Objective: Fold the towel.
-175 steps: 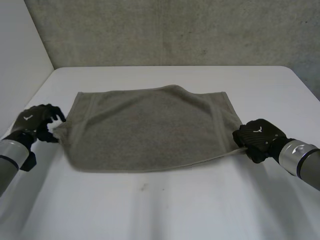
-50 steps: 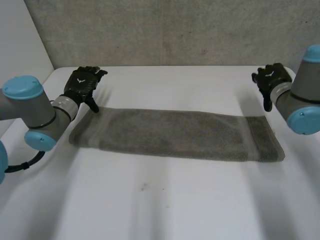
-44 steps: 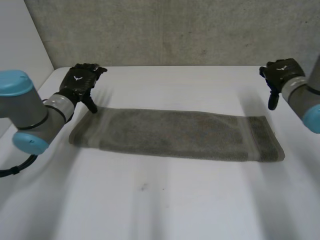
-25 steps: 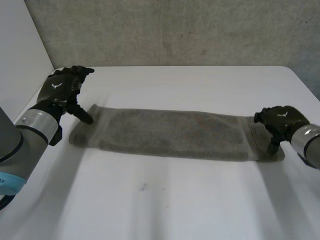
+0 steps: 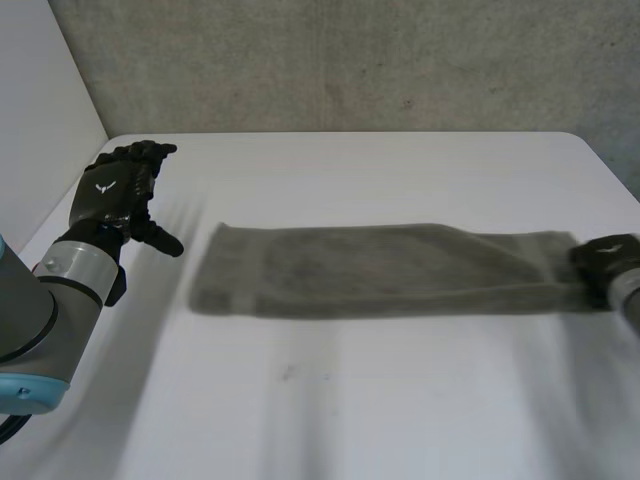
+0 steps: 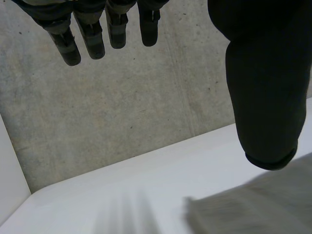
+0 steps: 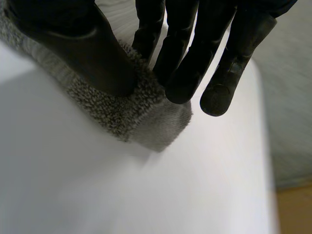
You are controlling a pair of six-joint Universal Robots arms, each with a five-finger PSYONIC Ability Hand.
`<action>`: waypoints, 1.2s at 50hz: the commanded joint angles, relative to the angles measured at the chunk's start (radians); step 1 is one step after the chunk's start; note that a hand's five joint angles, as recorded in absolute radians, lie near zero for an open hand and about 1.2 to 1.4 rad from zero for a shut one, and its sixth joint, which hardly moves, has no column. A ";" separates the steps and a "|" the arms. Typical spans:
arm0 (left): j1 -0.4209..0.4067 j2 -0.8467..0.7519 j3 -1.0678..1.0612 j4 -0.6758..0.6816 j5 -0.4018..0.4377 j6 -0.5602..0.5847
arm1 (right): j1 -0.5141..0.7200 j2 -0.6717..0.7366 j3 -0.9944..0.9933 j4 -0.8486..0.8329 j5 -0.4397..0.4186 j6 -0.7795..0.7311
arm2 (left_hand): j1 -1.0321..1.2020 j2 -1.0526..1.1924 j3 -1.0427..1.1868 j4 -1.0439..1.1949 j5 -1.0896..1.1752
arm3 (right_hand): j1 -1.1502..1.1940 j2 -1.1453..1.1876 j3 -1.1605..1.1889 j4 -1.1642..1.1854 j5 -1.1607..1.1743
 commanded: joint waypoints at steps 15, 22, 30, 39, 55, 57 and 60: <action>-0.008 0.018 -0.019 0.007 0.000 0.000 | 0.473 -0.070 -0.293 -0.002 -0.029 -0.184 | 0.000 0.009 0.009 0.009 -0.032 | 0.082 0.079 0.060 0.055 0.066; -0.012 0.018 -0.021 0.012 0.000 -0.002 | 0.847 0.140 -0.389 0.008 -0.026 -0.182 | 0.000 0.009 0.009 0.009 -0.032 | 0.082 0.079 0.060 0.055 0.066; -0.014 0.018 -0.031 0.022 0.001 0.000 | 0.895 0.179 -0.360 0.015 -0.027 -0.146 | 0.000 0.009 0.009 0.009 -0.032 | 0.082 0.079 0.060 0.055 0.066; -0.030 0.017 -0.038 0.044 0.001 0.004 | 0.736 -0.014 -0.203 0.024 -0.018 0.093 | 0.000 0.009 0.009 0.009 -0.032 | -1.140 -1.143 -1.161 -1.167 -1.156; -0.050 0.015 -0.062 0.085 0.001 0.012 | 0.402 -0.101 0.130 0.024 -0.041 0.190 | 0.000 0.009 0.009 0.009 -0.032 | -0.697 -0.701 -0.719 -0.724 -0.713; -0.054 0.014 -0.062 0.090 0.001 0.014 | 0.392 -0.096 0.135 0.024 -0.047 0.192 | 0.000 0.009 0.009 0.009 -0.032 | -0.535 -0.539 -0.557 -0.562 -0.551; -0.058 0.014 -0.065 0.095 0.001 0.014 | 0.385 -0.093 0.135 0.024 -0.067 0.195 | 0.000 0.009 0.009 0.009 -0.032 | -0.244 -0.248 -0.266 -0.271 -0.260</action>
